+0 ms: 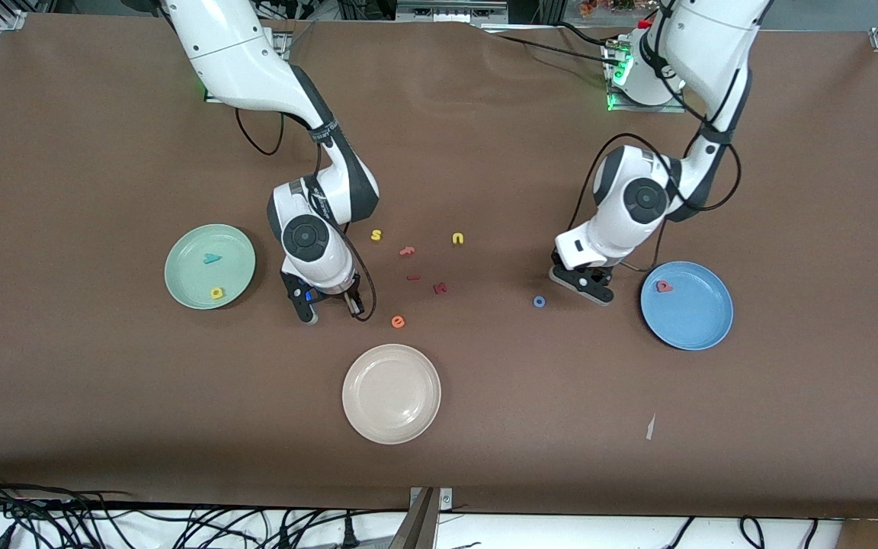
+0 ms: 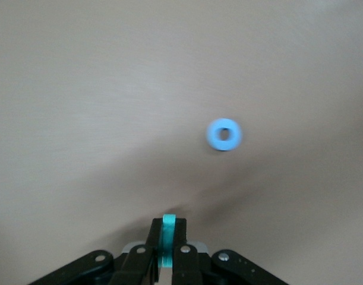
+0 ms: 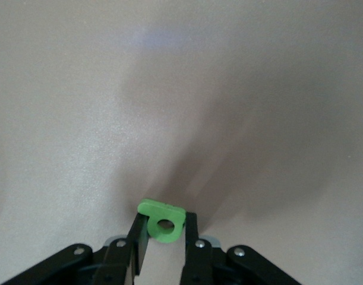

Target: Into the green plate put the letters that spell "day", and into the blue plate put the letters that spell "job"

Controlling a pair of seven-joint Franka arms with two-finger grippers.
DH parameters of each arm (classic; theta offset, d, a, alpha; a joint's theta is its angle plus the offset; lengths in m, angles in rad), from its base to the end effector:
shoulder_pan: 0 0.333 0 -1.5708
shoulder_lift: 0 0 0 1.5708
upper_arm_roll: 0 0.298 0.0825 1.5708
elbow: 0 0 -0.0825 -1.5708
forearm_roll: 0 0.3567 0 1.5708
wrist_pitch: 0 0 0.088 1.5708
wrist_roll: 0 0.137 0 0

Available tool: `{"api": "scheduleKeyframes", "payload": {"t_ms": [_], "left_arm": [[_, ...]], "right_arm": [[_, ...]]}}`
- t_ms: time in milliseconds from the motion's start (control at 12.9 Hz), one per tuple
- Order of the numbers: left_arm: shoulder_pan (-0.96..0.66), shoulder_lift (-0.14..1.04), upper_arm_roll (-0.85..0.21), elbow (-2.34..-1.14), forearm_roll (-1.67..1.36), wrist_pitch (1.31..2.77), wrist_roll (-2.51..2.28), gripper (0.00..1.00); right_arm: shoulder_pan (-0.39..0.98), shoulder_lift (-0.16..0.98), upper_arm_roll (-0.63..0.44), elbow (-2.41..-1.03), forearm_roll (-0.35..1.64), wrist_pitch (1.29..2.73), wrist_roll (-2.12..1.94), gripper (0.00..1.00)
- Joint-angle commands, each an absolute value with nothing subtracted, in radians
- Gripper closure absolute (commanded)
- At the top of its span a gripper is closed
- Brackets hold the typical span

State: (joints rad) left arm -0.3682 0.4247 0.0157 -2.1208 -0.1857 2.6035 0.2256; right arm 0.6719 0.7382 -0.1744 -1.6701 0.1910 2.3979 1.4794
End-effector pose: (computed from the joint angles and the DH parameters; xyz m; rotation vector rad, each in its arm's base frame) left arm 0.5280 -0.1930 0.1900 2.9760 -0.6388 0.0796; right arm 0.5646 0.3222 0.1561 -2.6869 1.6064 0.0117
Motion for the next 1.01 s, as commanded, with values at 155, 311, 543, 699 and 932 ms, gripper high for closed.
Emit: {"api": "scheduleKeyframes", "payload": {"t_ms": [155,311,543,699,932], "left_arm": [[-0.145,0.249,0.014,-2.160,-0.022,2.451,0.377,0.99],[-0.063,0.250,0.014,-2.166,-0.021,2.451,0.496,0.98],[-0.032,0.264,0.014,-2.166,-0.021,2.459,0.538,0.78],[-0.034,0.264,0.014,-2.164,-0.021,2.460,0.537,0.58],[-0.048,0.265,0.011,-2.161,-0.025,2.462,0.526,0.42]], "right_arm": [[0.675,0.736,-0.181,-1.664,0.204,2.387,1.479,0.81],[0.672,0.724,-0.190,-1.661,0.201,2.369,1.467,0.81],[0.672,0.707,-0.202,-1.654,0.187,2.329,1.462,0.86],[0.670,0.686,-0.221,-1.654,0.186,2.295,1.435,0.86],[0.666,0.623,-0.299,-1.657,0.205,2.139,1.235,0.86]]}}
